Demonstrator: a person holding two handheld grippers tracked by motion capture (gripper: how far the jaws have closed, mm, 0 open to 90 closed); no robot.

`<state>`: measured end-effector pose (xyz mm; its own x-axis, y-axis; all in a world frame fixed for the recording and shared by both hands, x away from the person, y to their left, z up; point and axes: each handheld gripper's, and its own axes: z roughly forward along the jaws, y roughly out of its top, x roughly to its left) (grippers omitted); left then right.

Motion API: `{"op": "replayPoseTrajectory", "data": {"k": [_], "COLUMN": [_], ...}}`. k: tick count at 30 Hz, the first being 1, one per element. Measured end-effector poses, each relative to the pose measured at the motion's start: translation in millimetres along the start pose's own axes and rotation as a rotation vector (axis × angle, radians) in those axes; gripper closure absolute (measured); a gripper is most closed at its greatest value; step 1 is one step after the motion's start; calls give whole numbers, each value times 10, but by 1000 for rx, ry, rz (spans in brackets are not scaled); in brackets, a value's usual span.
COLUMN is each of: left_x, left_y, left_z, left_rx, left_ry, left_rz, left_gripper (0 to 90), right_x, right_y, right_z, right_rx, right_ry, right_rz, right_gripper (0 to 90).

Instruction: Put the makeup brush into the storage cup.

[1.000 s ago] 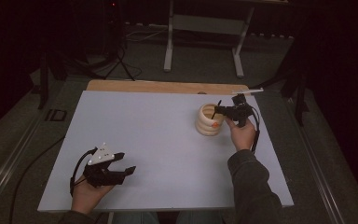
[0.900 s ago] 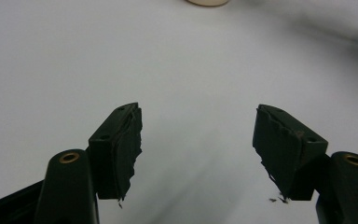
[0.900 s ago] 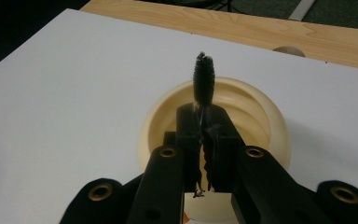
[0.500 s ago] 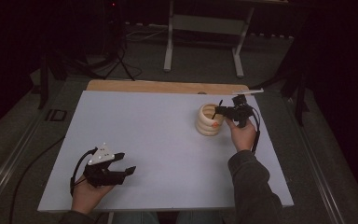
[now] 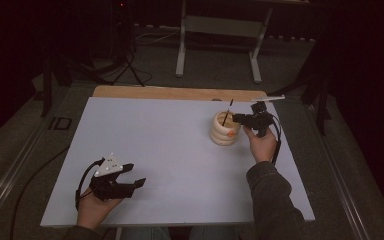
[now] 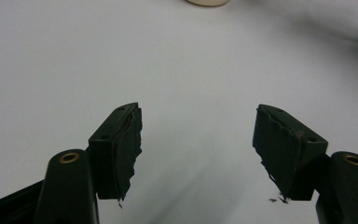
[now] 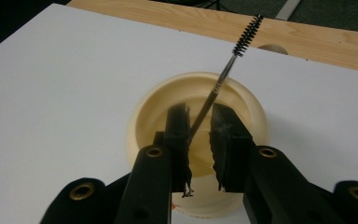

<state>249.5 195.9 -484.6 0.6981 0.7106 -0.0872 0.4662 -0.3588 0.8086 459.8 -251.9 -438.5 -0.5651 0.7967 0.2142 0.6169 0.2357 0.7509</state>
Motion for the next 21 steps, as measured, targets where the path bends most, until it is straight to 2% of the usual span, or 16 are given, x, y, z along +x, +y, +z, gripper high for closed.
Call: {"op": "replayPoseTrajectory", "data": {"k": [11,21], "left_x": [3,1], "left_y": [4,7], "left_z": [-1,2], "left_rx": [0,1], "left_ry": [3,4], "left_rz": [0,0], "left_gripper": [329,326], "right_x": [-7,-21], "right_y": [-86,-210], "right_z": [-157,-301], "right_rx": [-23,-46], "right_ry": [15,26], "right_rz": [-8,-17], "right_gripper": [661,605]}}
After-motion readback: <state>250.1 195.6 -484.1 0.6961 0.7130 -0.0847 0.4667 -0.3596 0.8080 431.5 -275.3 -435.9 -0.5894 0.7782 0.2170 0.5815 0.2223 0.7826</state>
